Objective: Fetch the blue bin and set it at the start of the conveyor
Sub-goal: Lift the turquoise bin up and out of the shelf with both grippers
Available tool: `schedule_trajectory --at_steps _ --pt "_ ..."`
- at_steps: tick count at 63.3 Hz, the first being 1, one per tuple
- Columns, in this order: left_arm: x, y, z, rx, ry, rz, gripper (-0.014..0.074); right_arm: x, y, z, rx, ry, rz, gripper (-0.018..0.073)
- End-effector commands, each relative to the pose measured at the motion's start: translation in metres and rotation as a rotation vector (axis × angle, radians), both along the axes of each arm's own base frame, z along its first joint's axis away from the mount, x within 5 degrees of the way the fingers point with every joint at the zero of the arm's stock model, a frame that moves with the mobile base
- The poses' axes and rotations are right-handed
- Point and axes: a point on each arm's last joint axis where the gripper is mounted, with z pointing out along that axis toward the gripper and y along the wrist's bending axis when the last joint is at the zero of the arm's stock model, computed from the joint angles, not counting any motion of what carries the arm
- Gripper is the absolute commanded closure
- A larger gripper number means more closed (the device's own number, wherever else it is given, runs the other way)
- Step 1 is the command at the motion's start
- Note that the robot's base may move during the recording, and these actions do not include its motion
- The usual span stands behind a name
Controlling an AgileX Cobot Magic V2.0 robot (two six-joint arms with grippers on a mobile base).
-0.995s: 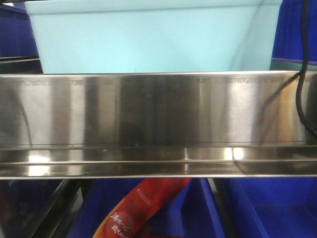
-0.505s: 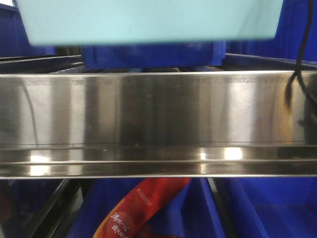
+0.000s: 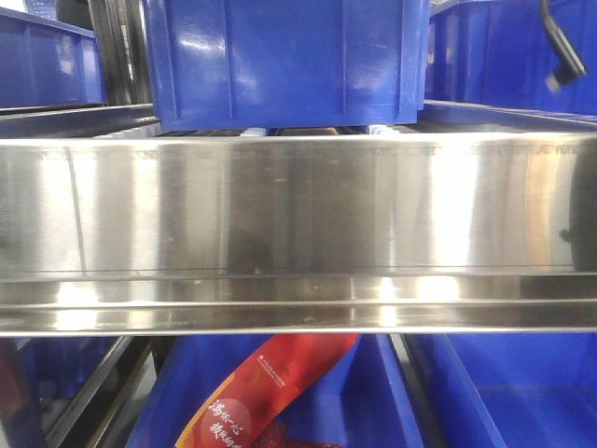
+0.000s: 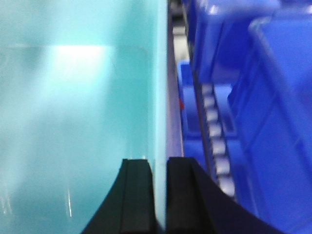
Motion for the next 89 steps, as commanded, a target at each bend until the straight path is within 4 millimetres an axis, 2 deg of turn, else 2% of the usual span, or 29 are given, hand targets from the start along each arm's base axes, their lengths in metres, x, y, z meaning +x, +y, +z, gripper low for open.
schedule_trajectory --at_steps 1,32,89 --pt "-0.0068 0.001 0.0128 -0.01 -0.059 -0.009 0.0707 -0.0019 -0.0035 0.013 -0.019 -0.091 -0.002 0.0722" --pt "-0.005 -0.0003 0.016 -0.055 -0.097 0.002 0.0707 -0.0003 -0.0022 0.0157 -0.013 -0.125 0.01 0.0722" --pt "-0.0036 0.003 0.0185 -0.016 -0.13 0.02 0.0707 -0.0003 -0.0022 0.0157 -0.013 -0.125 0.01 0.0722"
